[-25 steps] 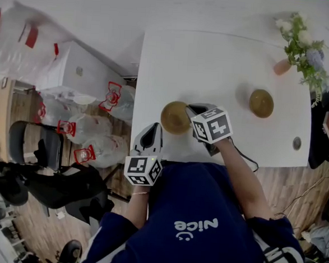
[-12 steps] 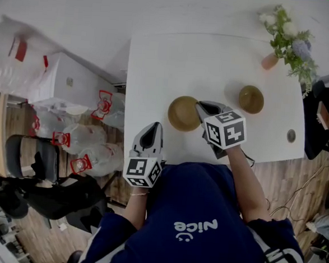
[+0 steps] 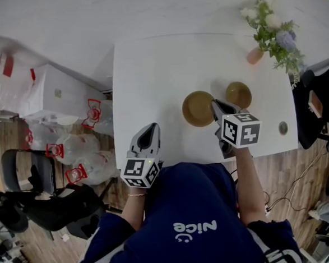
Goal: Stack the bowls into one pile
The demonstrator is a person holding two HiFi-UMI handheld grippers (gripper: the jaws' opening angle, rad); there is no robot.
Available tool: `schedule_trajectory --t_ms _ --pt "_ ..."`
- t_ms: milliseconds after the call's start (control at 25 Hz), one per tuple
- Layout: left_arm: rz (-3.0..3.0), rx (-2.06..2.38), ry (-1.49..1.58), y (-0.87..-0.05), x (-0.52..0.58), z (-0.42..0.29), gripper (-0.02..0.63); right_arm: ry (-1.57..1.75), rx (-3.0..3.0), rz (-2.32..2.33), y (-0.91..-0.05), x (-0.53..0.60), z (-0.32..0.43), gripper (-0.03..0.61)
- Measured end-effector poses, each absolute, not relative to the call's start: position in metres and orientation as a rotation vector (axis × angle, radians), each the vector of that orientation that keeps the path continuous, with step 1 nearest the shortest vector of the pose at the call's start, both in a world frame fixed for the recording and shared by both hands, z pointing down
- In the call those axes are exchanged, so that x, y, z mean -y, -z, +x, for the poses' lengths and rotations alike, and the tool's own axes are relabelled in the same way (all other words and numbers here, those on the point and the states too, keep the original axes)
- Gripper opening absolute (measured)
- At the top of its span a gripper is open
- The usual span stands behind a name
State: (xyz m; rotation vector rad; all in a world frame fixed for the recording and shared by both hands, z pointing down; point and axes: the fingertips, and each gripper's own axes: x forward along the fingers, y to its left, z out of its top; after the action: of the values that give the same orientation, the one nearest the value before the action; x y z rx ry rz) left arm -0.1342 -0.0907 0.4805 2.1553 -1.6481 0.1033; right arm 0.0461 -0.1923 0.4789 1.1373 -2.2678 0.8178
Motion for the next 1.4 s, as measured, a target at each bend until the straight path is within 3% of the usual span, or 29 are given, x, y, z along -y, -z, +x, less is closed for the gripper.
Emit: schedule_trajectory --t_ms 800,1400 --pt "2.175 1.641 -0.136 -0.476 0.107 -0.105 0.018 -0.87 2.12 1.558 -0.469 0.236 0.185 0.037" --pt "2.104 1.681 -0.185 -0.484 0.108 -0.116 0.018 -0.951 2.019 1.626 -0.508 0.259 0.219 0.037"
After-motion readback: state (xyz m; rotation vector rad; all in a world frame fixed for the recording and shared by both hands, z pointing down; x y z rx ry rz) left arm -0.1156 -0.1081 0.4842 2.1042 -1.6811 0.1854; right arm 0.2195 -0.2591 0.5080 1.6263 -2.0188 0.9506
